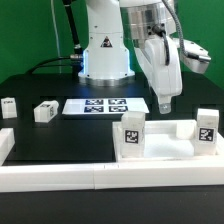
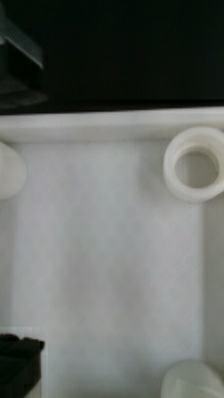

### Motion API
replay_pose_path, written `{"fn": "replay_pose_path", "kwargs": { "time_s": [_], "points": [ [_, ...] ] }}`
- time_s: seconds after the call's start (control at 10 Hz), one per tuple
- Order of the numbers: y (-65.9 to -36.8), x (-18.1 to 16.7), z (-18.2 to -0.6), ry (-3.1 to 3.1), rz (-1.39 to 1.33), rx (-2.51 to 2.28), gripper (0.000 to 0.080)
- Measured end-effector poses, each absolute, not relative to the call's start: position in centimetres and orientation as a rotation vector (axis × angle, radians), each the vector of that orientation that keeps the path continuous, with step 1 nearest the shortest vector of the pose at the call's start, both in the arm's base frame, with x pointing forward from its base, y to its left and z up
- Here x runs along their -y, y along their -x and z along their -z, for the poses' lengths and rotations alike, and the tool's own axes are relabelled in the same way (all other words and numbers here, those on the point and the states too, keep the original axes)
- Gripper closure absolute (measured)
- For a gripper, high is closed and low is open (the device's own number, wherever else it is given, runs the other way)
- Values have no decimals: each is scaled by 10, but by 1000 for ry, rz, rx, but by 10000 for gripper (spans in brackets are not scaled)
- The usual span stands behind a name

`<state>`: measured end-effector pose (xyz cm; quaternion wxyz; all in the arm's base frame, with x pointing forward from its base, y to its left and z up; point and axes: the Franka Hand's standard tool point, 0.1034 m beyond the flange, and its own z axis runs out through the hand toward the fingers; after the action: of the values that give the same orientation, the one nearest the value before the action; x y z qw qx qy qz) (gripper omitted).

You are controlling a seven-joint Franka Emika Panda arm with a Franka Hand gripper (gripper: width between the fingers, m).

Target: Assemble square table

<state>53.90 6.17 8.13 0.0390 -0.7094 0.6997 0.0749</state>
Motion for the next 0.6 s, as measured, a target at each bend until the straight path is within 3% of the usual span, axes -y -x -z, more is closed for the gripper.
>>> {"fn": "replay_pose_path", "kwargs": {
  "time_s": [0.3, 0.6],
  "points": [
    [-523, -66, -79, 2294, -343, -2117, 151],
    [-517, -67, -66, 2332, -405, -2128, 151]
  ]
}}
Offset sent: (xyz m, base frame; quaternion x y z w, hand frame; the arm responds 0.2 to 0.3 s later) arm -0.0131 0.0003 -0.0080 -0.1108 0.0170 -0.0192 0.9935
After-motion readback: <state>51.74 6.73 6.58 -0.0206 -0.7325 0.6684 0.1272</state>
